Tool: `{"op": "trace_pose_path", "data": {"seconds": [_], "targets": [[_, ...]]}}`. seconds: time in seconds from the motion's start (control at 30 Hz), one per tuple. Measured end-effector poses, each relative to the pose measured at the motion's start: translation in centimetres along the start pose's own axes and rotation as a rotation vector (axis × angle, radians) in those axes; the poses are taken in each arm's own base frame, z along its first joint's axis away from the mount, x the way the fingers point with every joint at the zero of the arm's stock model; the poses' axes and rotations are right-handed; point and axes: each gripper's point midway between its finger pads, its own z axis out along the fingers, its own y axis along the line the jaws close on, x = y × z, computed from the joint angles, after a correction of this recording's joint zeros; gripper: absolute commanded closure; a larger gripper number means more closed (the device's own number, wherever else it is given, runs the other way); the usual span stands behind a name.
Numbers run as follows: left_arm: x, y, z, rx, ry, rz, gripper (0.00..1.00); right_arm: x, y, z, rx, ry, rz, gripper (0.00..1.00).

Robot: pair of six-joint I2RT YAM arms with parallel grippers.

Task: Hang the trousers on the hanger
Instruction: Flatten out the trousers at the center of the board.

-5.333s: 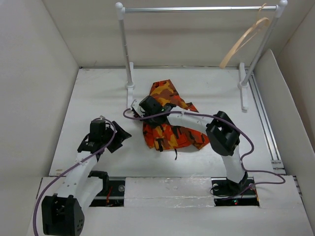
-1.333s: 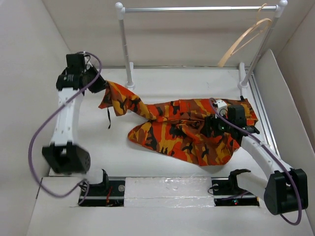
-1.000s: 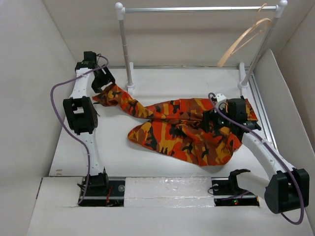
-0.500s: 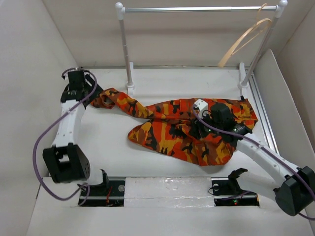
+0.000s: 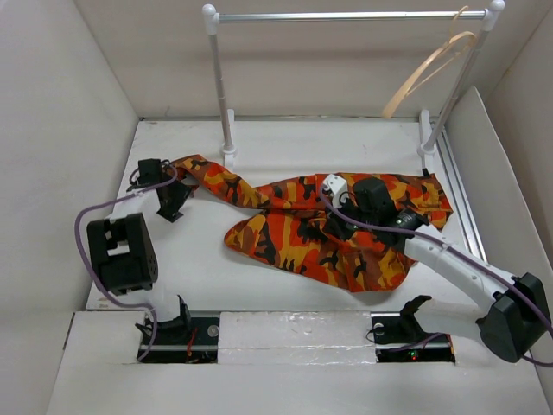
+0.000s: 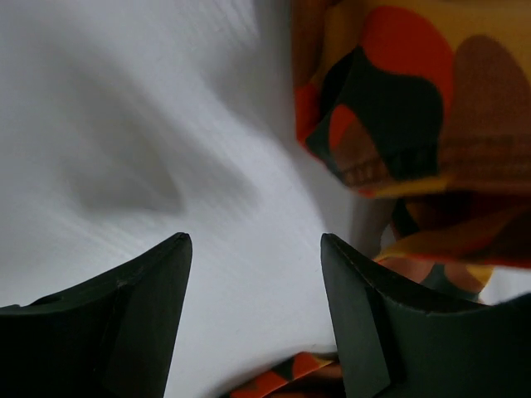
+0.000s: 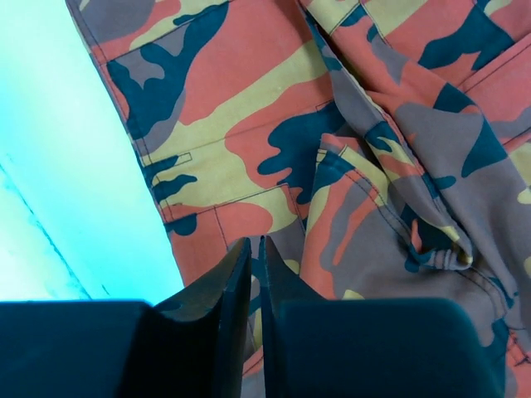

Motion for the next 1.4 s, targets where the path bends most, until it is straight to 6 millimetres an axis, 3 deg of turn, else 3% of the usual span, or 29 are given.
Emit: {"op": "trace_pose_path", "data": {"seconds": [0.27, 0.33, 0.37, 0.43, 0.63, 0.77, 0.83, 0.93, 0.97, 1.07, 1.17, 1.2, 1.23, 1.3, 1.33, 1.4], "targets": [[-1.6, -4.5, 4.8, 0.093, 0.047, -0.079, 0.39, -0.6, 0.5, -1.0, 0.000, -0.034, -0.019, 0.82], [-2.0, -5.4, 5.0, 0.102, 0.034, -0.067, 0.58, -0.7, 0.7, -1.3, 0.000, -0.047, -0.020, 0.81], [-2.2, -5.7, 5.2, 0.097, 0.025, -0.060, 0.81, -0.6, 0.8, -1.5, 0.000, -0.050, -0.017, 0.81], [-2.7, -5.9, 5.3, 0.073, 0.007, -0.038, 1.00, -0.5, 0.8, -1.6, 0.002, -0.052, -0.013, 0.81], [-6.6, -5.1, 4.2, -0.105, -0.117, 0.078, 1.00, -0.2, 0.6, -1.5, 0.015, -0.045, -0.007, 0.80], [-10.5, -4.0, 0.7, -0.266, -0.258, 0.184, 1.00, 0.1, 0.5, -1.5, 0.017, -0.041, -0.009, 0.79], [-12.6, -4.4, -2.1, -0.316, -0.330, 0.235, 0.98, 0.5, 0.5, -1.3, 0.015, -0.031, -0.008, 0.78], [-14.9, -5.4, -5.9, -0.355, -0.414, 0.280, 0.75, 1.3, 0.6, -0.9, 0.004, -0.006, -0.005, 0.71], [-15.2, -5.4, -6.7, -0.365, -0.431, 0.287, 0.61, 1.5, 0.5, -0.7, 0.001, 0.001, -0.005, 0.64], [-14.3, -3.9, -7.7, -0.415, -0.415, 0.303, 0.34, 1.8, 0.7, -0.4, -0.014, 0.018, -0.010, 0.50], [-11.5, -1.2, -7.7, -0.444, -0.342, 0.317, 0.29, 2.2, 1.2, 0.2, -0.047, 0.044, -0.023, 0.41], [-10.1, -0.6, -7.6, -0.422, -0.296, 0.321, 0.39, 2.1, 1.5, 0.5, -0.061, 0.051, -0.033, 0.50], [-9.2, 0.4, -8.3, -0.428, -0.288, 0.323, 0.39, 2.0, 1.9, 0.8, -0.080, 0.058, -0.047, 0.66], [-6.9, 0.2, -9.4, -0.355, -0.276, 0.333, 0.47, 1.7, 3.0, 1.5, -0.117, 0.072, -0.079, 0.95], [-5.1, -0.2, -10.1, -0.306, -0.259, 0.360, 0.54, 1.5, 3.6, 1.9, -0.135, 0.077, -0.092, 1.00], [-1.1, -2.1, -11.3, -0.182, -0.221, 0.419, 0.54, 1.1, 4.7, 2.5, -0.169, 0.084, -0.112, 1.00]]}}
